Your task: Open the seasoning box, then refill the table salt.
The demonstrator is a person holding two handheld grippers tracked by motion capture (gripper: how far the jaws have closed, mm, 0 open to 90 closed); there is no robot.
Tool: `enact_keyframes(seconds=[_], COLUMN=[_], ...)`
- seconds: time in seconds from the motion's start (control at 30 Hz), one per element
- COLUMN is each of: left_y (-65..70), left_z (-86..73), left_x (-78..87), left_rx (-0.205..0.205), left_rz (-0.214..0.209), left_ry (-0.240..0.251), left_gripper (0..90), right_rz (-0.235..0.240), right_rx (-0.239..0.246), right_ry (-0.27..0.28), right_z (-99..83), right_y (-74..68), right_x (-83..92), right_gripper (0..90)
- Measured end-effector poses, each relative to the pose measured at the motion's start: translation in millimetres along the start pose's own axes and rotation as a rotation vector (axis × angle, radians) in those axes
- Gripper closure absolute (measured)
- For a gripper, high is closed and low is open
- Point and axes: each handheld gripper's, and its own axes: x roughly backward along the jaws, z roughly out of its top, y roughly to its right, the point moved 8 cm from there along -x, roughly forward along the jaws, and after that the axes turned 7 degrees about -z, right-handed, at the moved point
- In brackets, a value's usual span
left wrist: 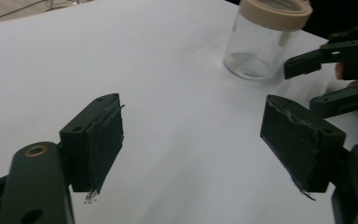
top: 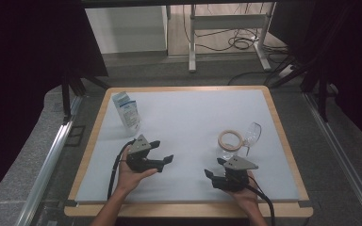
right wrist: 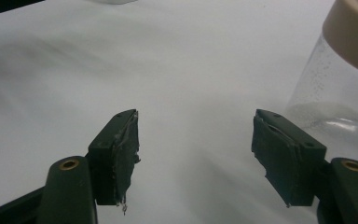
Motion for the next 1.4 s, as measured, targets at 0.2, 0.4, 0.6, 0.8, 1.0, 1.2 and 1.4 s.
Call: enact_keyframes(seconds=[0.2, 0.4, 0.6, 0.8, 1.0, 1.2, 1.4], left_y=[-15.9, -26.1, -41.9, -58.8, -81.4, -108.2, -149.6], left_z=[-4.5, -9.7, -14.4, -11.4, -9.8, -4.5, 9.3], left_x=[17.9, 27.3, 39.7, 58.7, 76.3, 85.3, 81.5], left_rx=[0.007, 0.03, 0.068, 0.1, 0.129, 0.156, 0.199], left_rz=[0.061, 0.089, 0.169, 0.217, 0.279, 0.32, 0.344], left_ry=[0.003, 0.007, 0.024, 0.064, 0.089, 0.098, 0.101], left_gripper=[23.0, 23.3, 21.5, 21.8, 23.3, 27.5, 34.0], right_rz=[-0.003, 0.004, -0.002, -0.011, -0.008, -0.005, -0.004], right_rx=[0.01, 0.032, 0.031, 0.024, 0.029, 0.033, 0.042], right_ry=[-0.007, -0.013, -0.018, -0.022, -0.025, -0.027, -0.029], right_z=[0.3, 0.3, -0.8, -0.3, -0.7, -1.1, -1.7], right_y=[-2.7, -8.0, -7.4, -5.1, -6.3, -8.5, -10.6], right_x=[-5.3, -9.7, -9.1, -8.2, -8.6, -9.7, -10.3], right_gripper=[32.6, 32.6, 32.6, 32.6, 32.6, 32.6, 32.6])
